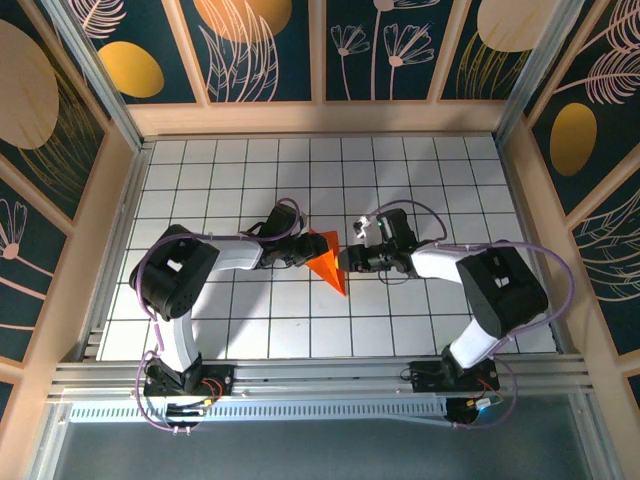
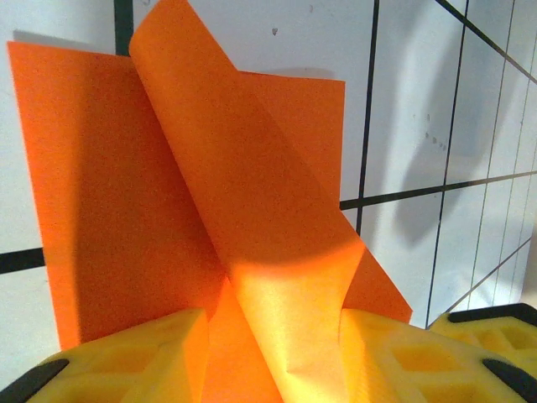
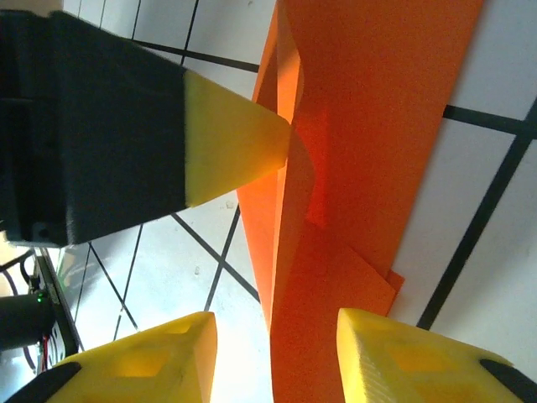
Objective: Fold a paper plane with a square sheet of paper (fold left side to right side)
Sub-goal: Fourth fold the wing at the center of the table.
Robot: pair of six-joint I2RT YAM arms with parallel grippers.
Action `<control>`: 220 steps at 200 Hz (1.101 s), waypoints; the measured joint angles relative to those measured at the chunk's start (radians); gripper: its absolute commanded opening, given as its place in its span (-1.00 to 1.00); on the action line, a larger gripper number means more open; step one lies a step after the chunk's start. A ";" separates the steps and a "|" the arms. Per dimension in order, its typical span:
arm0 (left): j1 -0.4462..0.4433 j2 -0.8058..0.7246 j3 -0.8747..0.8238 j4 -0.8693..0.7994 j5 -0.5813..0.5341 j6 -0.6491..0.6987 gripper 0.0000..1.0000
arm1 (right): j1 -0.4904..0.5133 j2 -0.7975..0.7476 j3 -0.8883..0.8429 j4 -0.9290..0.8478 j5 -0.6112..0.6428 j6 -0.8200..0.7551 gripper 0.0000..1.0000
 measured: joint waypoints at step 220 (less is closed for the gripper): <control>0.000 0.000 0.000 0.000 -0.001 0.000 -0.10 | 0.000 0.135 0.065 0.042 0.013 0.018 -0.98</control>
